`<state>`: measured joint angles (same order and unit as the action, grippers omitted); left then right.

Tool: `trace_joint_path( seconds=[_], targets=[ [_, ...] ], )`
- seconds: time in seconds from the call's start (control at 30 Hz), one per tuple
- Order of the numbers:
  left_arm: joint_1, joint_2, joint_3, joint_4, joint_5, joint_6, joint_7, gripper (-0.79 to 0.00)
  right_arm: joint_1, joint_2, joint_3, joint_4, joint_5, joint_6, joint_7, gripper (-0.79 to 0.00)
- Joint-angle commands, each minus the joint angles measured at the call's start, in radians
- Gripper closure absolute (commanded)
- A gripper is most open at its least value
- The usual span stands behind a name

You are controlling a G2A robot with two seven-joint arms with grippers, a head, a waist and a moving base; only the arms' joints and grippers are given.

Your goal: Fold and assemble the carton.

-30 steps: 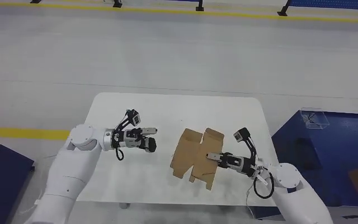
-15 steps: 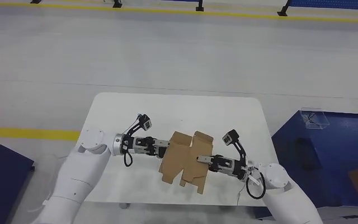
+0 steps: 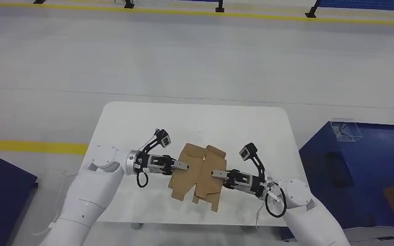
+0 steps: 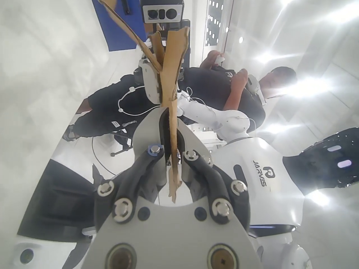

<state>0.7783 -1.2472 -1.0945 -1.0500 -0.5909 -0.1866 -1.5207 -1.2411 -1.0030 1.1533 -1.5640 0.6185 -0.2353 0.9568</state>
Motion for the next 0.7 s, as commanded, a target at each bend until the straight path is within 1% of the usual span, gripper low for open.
trace_joint_path(
  seconds=[0.0,0.03,0.07,0.1,0.17,0.27,0.33,0.43,0.47,0.5,0.53,0.57,0.6,0.63,0.67],
  targets=[
    [0.001,0.003,-0.01,0.0,-0.015,-0.005,-0.005,0.0,0.0,0.0,0.0,0.0,0.0,0.0,0.0,-0.785],
    [0.001,0.004,-0.015,-0.002,-0.017,-0.01,-0.006,0.0,0.0,0.0,0.0,0.0,0.0,0.0,0.0,-0.785],
    [0.003,0.006,-0.02,-0.005,-0.018,-0.015,-0.007,0.0,-0.008,-0.002,-0.001,0.005,0.037,0.018,-0.009,-0.785],
    [0.005,0.008,-0.026,-0.008,-0.021,-0.021,-0.009,0.0,-0.016,-0.005,0.007,0.019,0.124,0.055,-0.019,-0.785],
    [0.01,0.012,-0.034,-0.018,-0.02,-0.034,-0.015,0.0,-0.011,-0.006,0.032,0.065,0.253,0.139,-0.008,-0.785],
    [0.02,0.017,-0.034,-0.038,-0.006,-0.061,-0.015,0.0,0.016,-0.008,0.062,0.127,0.363,0.219,0.03,-0.785],
    [0.029,0.02,-0.026,-0.057,0.0,-0.078,-0.015,0.0,0.034,-0.01,0.065,0.158,0.401,0.265,0.049,-0.785],
    [0.039,0.025,-0.018,-0.083,0.009,-0.098,-0.015,0.0,0.061,-0.014,0.052,0.179,0.369,0.279,0.05,-0.785],
    [0.042,0.027,-0.016,-0.094,0.014,-0.098,-0.015,0.0,0.066,-0.016,0.043,0.178,0.357,0.282,0.048,-0.702],
    [0.044,0.028,-0.015,-0.099,0.015,-0.098,-0.015,0.0,0.07,-0.017,0.037,0.176,0.346,0.281,0.048,-0.372],
    [0.048,0.03,-0.016,-0.107,0.017,-0.098,-0.014,0.0,0.076,-0.02,0.03,0.177,0.323,0.269,0.039,-0.296],
    [0.05,0.031,-0.014,-0.113,0.019,-0.098,-0.015,0.0,0.08,-0.022,0.022,0.175,0.305,0.26,0.034,-0.179],
    [0.052,0.032,-0.013,-0.116,0.021,-0.098,-0.015,0.0,0.081,-0.023,0.018,0.173,0.297,0.255,0.031,-0.018],
    [0.053,0.034,-0.013,-0.119,0.022,-0.098,-0.015,0.0,0.083,-0.025,0.009,0.17,0.278,0.245,0.029,0.0],
    [0.055,0.036,-0.013,-0.119,0.022,-0.098,-0.015,0.0,0.084,-0.026,0.005,0.168,0.268,0.24,0.027,0.0]
  ],
)
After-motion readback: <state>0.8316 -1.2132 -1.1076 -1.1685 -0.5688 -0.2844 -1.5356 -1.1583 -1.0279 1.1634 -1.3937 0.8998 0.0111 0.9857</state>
